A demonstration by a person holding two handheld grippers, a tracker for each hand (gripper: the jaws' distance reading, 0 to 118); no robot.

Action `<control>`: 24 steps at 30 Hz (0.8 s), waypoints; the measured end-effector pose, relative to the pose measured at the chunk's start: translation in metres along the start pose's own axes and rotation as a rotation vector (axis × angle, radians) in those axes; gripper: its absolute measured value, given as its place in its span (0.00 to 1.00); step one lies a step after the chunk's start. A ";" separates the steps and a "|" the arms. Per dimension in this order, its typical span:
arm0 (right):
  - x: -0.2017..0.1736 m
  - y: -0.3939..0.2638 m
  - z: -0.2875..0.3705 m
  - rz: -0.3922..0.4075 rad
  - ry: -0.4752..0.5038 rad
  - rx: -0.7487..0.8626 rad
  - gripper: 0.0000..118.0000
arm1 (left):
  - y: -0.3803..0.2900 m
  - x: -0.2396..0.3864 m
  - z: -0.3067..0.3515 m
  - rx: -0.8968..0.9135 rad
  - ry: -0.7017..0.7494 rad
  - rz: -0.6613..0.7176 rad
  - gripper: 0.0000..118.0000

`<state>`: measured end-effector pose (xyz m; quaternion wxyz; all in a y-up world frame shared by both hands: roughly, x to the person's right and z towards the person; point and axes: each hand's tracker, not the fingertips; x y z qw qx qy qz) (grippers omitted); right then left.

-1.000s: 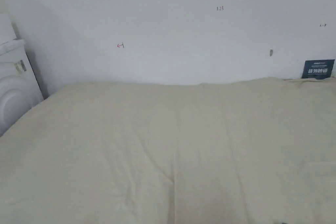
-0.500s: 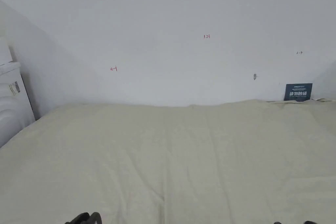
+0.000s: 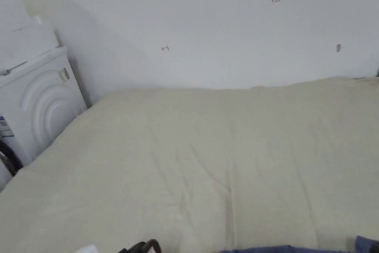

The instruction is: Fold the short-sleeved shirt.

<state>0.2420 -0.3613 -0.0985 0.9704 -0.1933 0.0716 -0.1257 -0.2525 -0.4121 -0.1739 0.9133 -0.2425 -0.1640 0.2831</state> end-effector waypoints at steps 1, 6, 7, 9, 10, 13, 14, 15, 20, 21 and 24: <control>0.003 -0.003 -0.002 -0.002 0.004 -0.010 0.01 | -0.001 -0.017 -0.005 -0.003 0.015 0.051 0.74; 0.009 -0.010 -0.006 -0.048 0.009 -0.046 0.01 | -0.008 -0.095 -0.032 -0.116 -0.043 0.189 0.80; 0.011 -0.012 -0.007 -0.065 0.008 -0.051 0.01 | -0.011 -0.108 -0.037 -0.138 -0.072 0.271 0.80; 0.011 -0.013 -0.008 -0.077 0.003 -0.062 0.01 | -0.016 -0.130 -0.045 -0.126 -0.106 0.424 0.80; 0.011 -0.014 -0.009 -0.079 0.000 -0.065 0.01 | -0.019 -0.139 -0.051 -0.145 -0.131 0.458 0.80; 0.010 -0.015 -0.010 -0.077 -0.005 -0.084 0.01 | -0.032 -0.159 -0.069 -0.154 -0.091 0.519 0.80; 0.010 -0.015 -0.010 -0.075 -0.007 -0.088 0.01 | -0.038 -0.168 -0.076 -0.155 -0.092 0.572 0.79; 0.010 -0.015 -0.010 -0.078 -0.007 -0.094 0.01 | -0.044 -0.175 -0.080 -0.154 -0.099 0.650 0.75; 0.010 -0.019 -0.012 -0.118 0.007 -0.101 0.01 | -0.061 -0.157 -0.091 -0.076 -0.177 0.691 0.59; 0.011 -0.020 -0.012 -0.129 0.006 -0.101 0.01 | -0.061 -0.152 -0.094 -0.082 -0.167 0.644 0.55; 0.010 -0.022 -0.014 -0.135 0.003 -0.113 0.01 | -0.061 -0.143 -0.102 -0.125 -0.162 0.677 0.50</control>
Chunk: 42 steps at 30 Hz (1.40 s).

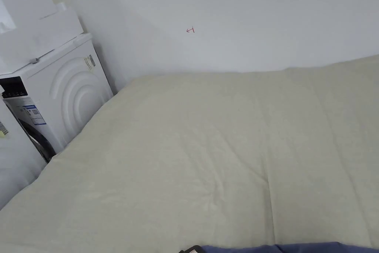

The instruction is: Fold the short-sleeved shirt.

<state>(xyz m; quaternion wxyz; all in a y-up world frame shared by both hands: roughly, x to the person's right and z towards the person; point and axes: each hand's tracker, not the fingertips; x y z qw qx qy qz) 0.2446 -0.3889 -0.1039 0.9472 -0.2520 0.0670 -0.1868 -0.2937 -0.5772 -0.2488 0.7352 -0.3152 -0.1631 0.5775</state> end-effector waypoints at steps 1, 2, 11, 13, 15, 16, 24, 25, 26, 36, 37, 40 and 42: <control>0.000 -0.001 0.000 -0.002 0.000 0.000 0.01 | 0.000 0.001 -0.002 -0.008 -0.004 0.008 0.49; 0.001 -0.001 -0.001 -0.009 0.004 -0.003 0.01 | 0.000 0.003 -0.005 -0.027 -0.021 0.027 0.38; 0.004 0.000 0.006 -0.049 -0.005 0.008 0.01 | 0.027 0.024 0.018 0.050 0.058 -0.068 0.07; 0.008 0.000 0.006 -0.065 -0.001 0.012 0.01 | 0.043 0.036 0.031 0.033 0.105 -0.161 0.07; 0.009 -0.001 0.006 -0.070 -0.002 0.016 0.01 | 0.056 0.047 0.046 0.084 0.158 -0.215 0.07; 0.010 -0.001 0.005 -0.069 -0.005 0.015 0.01 | 0.064 0.049 0.052 0.080 0.151 -0.210 0.07; 0.017 -0.010 0.003 -0.106 0.003 0.012 0.01 | -0.010 0.143 0.028 0.107 0.136 -0.355 0.07; 0.018 -0.011 0.002 -0.110 0.002 0.012 0.01 | -0.029 0.155 0.013 0.061 0.120 -0.375 0.07; 0.019 -0.012 0.003 -0.111 0.004 0.012 0.01 | -0.053 0.167 -0.004 0.076 0.139 -0.420 0.08; 0.049 -0.026 0.037 -0.182 -0.061 0.041 0.01 | -0.191 0.162 -0.180 -0.216 0.294 -0.603 0.11; 0.052 -0.028 0.041 -0.183 -0.070 0.042 0.01 | -0.197 0.157 -0.186 -0.214 0.330 -0.610 0.16; 0.061 -0.032 0.047 -0.211 -0.085 0.053 0.01 | -0.196 0.147 -0.187 -0.244 0.327 -0.584 0.54; 0.066 -0.033 0.047 -0.232 -0.090 0.058 0.01 | -0.189 0.166 -0.172 -0.244 0.273 -0.576 0.63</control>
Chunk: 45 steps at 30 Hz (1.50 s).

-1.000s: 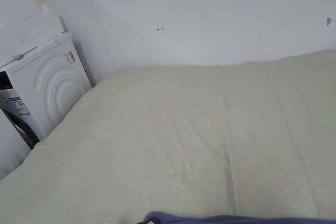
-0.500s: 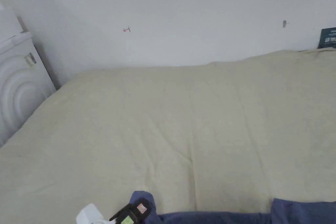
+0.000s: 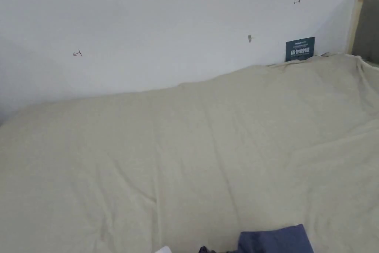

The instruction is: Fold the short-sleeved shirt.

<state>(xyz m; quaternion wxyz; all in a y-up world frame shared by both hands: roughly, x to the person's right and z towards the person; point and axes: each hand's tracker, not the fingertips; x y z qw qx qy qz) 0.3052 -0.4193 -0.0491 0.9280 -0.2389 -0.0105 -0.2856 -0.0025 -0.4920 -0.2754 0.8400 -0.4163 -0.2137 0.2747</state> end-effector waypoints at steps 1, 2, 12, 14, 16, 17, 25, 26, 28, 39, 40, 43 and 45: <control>0.001 0.000 0.000 -0.003 0.002 0.000 0.01 | 0.006 0.004 0.018 0.057 -0.028 -0.015 0.64; 0.001 0.001 0.000 -0.005 0.004 -0.002 0.01 | 0.013 0.006 0.037 0.124 -0.071 -0.042 0.65; -0.001 -0.004 0.002 -0.016 0.028 -0.018 0.01 | -0.024 -0.052 -0.006 -0.049 -0.083 0.290 0.17; -0.001 -0.004 0.006 -0.010 0.015 -0.014 0.01 | -0.038 -0.039 -0.022 -0.091 -0.185 0.318 0.17; -0.002 -0.002 0.009 -0.012 0.004 -0.008 0.01 | -0.047 -0.018 -0.028 -0.089 -0.169 0.235 0.17; 0.000 -0.002 0.009 -0.015 0.000 -0.008 0.01 | -0.050 -0.012 -0.035 -0.096 -0.168 0.176 0.17; 0.002 -0.002 0.006 -0.022 -0.008 -0.012 0.01 | -0.051 -0.016 -0.051 -0.119 -0.100 0.116 0.07; -0.001 -0.002 0.006 -0.018 -0.004 -0.009 0.01 | -0.046 -0.015 -0.046 -0.126 -0.105 0.127 0.08; -0.007 0.000 0.006 -0.007 0.008 -0.006 0.01 | -0.036 -0.012 -0.023 -0.133 -0.121 0.170 0.08; -0.022 -0.009 -0.011 0.007 0.083 -0.061 0.01 | 0.008 -0.162 0.123 0.203 -0.186 0.332 0.44; -0.023 -0.009 -0.012 0.010 0.085 -0.065 0.01 | 0.007 -0.169 0.118 0.179 -0.209 0.364 0.66; -0.024 -0.008 -0.012 0.017 0.086 -0.074 0.01 | 0.001 -0.179 0.090 0.126 -0.226 0.361 1.00; -0.025 -0.008 -0.010 0.016 0.084 -0.074 0.01 | -0.004 -0.176 0.075 0.125 -0.263 0.354 1.00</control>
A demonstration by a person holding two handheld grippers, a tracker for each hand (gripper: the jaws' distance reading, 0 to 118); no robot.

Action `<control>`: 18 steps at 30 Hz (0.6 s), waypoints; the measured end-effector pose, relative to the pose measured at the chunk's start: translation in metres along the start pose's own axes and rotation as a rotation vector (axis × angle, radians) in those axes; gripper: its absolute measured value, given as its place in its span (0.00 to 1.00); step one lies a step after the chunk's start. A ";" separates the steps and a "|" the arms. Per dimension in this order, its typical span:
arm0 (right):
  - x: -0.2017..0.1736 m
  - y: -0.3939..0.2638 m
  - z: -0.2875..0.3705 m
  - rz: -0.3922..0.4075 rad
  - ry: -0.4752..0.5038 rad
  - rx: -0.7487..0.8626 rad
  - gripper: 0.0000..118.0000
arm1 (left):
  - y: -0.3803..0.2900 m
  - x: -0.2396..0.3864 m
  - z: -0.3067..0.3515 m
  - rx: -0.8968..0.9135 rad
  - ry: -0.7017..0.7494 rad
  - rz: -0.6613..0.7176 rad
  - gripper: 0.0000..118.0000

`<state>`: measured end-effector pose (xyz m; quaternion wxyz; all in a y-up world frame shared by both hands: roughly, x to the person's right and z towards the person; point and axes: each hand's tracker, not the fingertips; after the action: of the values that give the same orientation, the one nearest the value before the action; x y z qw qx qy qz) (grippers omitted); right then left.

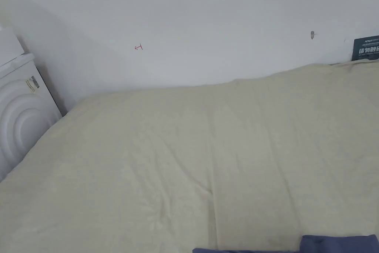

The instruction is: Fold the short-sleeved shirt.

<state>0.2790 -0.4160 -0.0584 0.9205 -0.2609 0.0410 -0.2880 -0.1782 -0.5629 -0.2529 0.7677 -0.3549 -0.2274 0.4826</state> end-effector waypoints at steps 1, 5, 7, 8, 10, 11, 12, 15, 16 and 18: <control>0.000 0.000 0.001 -0.002 0.001 0.001 0.01 | -0.006 0.008 -0.005 0.011 -0.053 -0.012 1.00; -0.001 0.003 0.006 -0.014 -0.009 0.013 0.01 | -0.013 0.012 -0.030 -0.073 -0.075 0.083 0.62; 0.000 0.003 0.009 -0.014 -0.016 0.016 0.01 | -0.017 0.014 -0.036 -0.065 0.001 0.041 0.13; 0.001 0.003 0.010 -0.011 -0.023 0.019 0.01 | -0.018 0.014 -0.036 -0.059 0.032 0.029 0.12; 0.002 0.003 0.011 -0.016 -0.030 0.023 0.01 | -0.016 0.008 -0.032 -0.045 0.006 0.108 0.11; 0.002 0.003 0.011 -0.020 -0.030 0.023 0.01 | -0.016 0.008 -0.028 -0.046 -0.028 0.110 0.10; 0.003 0.003 0.011 -0.023 -0.033 0.024 0.01 | -0.015 0.010 -0.023 -0.025 -0.002 0.088 0.10; 0.002 0.003 0.010 -0.024 -0.034 0.021 0.01 | 0.000 0.001 -0.001 0.026 -0.039 0.146 0.09; 0.002 0.003 0.008 -0.023 -0.031 0.019 0.01 | 0.005 0.000 0.009 0.054 -0.035 0.148 0.09; 0.001 0.004 0.005 -0.021 -0.022 0.016 0.01 | 0.020 0.009 0.038 0.072 0.044 0.009 0.08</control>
<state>0.2828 -0.4112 -0.0562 0.9198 -0.2573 0.0258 -0.2950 -0.2119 -0.5365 -0.2442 0.7827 -0.3387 -0.1913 0.4859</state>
